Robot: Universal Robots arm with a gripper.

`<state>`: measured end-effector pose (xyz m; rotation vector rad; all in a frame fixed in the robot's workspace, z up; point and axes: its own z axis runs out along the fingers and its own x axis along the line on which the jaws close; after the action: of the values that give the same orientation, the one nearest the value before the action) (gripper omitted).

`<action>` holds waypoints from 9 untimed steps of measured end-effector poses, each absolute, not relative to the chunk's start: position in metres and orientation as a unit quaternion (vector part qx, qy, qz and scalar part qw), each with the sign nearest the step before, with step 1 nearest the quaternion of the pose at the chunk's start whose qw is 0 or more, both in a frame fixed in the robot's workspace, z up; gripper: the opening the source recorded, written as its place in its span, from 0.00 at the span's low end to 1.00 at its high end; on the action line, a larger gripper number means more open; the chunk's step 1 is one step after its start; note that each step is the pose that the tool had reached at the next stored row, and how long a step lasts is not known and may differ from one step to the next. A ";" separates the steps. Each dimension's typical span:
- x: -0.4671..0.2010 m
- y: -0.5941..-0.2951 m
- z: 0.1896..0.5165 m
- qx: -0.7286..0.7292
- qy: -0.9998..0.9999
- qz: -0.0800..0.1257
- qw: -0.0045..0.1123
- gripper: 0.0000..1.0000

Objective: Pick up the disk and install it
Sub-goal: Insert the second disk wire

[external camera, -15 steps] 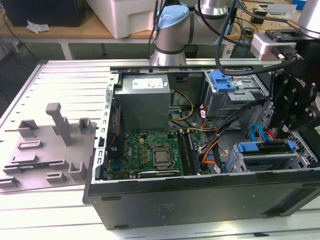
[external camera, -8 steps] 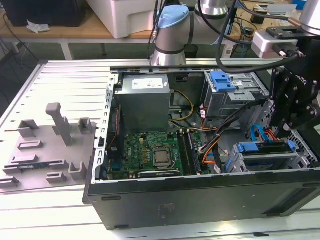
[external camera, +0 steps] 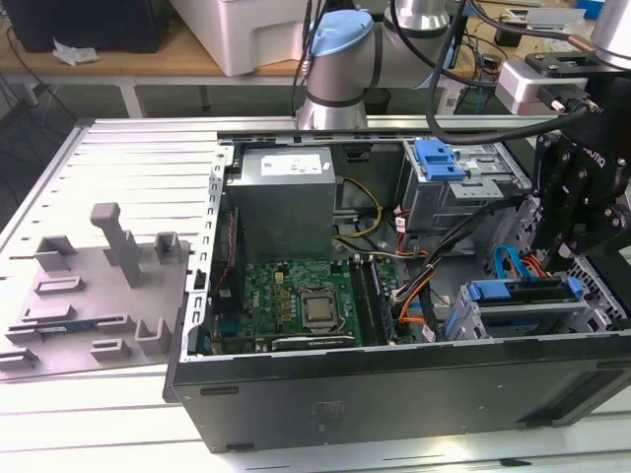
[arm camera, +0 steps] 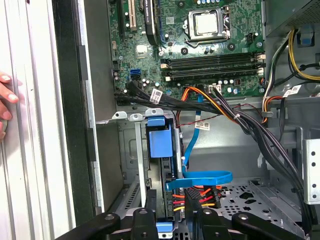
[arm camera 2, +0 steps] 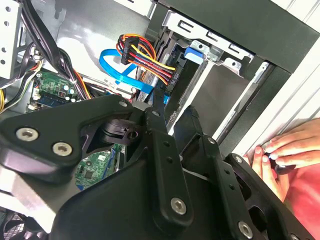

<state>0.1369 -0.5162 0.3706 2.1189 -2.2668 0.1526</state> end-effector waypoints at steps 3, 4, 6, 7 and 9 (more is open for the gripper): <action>0.137 -0.516 0.371 0.682 -0.730 0.049 0.017 0.36; 0.137 -0.516 0.371 0.682 -0.730 0.049 0.017 0.36; 0.137 -0.516 0.371 0.682 -0.730 0.049 0.017 0.28; 0.137 -0.516 0.371 0.682 -0.730 0.049 0.017 0.28; 0.137 -0.516 0.371 0.682 -0.730 0.049 0.017 0.16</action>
<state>0.1369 -0.5162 0.3706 2.1189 -2.2667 0.1528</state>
